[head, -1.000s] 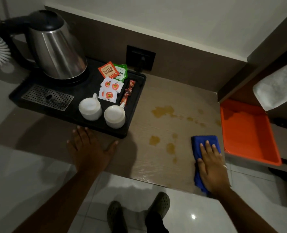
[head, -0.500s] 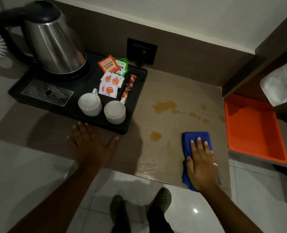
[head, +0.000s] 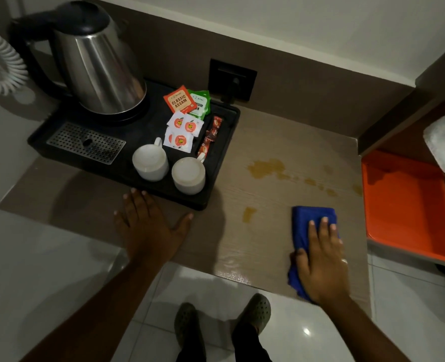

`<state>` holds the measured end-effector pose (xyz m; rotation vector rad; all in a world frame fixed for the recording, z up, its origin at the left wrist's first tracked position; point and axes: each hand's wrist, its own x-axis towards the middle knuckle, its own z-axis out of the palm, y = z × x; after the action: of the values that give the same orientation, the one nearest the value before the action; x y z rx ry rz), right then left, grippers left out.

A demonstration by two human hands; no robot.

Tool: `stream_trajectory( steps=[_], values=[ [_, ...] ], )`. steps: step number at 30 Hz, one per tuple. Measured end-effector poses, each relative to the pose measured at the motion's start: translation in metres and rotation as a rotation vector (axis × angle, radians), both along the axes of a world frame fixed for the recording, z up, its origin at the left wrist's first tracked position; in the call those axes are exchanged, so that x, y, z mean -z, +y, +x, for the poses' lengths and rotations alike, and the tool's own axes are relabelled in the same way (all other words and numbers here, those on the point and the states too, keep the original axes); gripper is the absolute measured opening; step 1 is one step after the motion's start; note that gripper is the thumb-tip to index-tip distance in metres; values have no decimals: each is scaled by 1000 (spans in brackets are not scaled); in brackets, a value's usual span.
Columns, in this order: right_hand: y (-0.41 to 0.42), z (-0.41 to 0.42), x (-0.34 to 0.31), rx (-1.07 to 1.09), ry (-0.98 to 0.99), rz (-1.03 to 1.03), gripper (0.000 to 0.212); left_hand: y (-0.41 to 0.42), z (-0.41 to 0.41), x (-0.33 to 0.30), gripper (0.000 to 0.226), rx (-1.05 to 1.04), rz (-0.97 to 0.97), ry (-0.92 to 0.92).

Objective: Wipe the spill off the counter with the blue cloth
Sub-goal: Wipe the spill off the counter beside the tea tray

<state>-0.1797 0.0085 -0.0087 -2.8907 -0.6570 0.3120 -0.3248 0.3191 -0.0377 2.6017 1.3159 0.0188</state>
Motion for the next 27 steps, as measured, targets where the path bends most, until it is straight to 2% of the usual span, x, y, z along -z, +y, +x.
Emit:
stream_trajectory(
  steps=[3,5,9,13,17,22,24,27],
  values=[
    [34,15,-1,179,-20,-28,72,2,2,4,121,-2,18,-22],
    [67,13,-1,172,-11,-19,72,3,2,7,121,0,36,-23],
    [107,-26,11,-160,-10,-17,70,3,2,10,120,9,39,-16],
    [54,-30,8,-433,11,-21,70,1,1,5,121,8,19,-17],
    [-13,12,2,-203,50,-5,70,-1,1,2,121,8,6,-40],
    [34,35,7,117,-26,-29,71,3,3,4,122,4,15,-54],
    [74,19,8,120,-23,-41,72,4,0,6,122,0,28,-50],
    [121,-34,14,-107,-22,-9,72,4,-3,9,122,3,30,-40]
  ],
)
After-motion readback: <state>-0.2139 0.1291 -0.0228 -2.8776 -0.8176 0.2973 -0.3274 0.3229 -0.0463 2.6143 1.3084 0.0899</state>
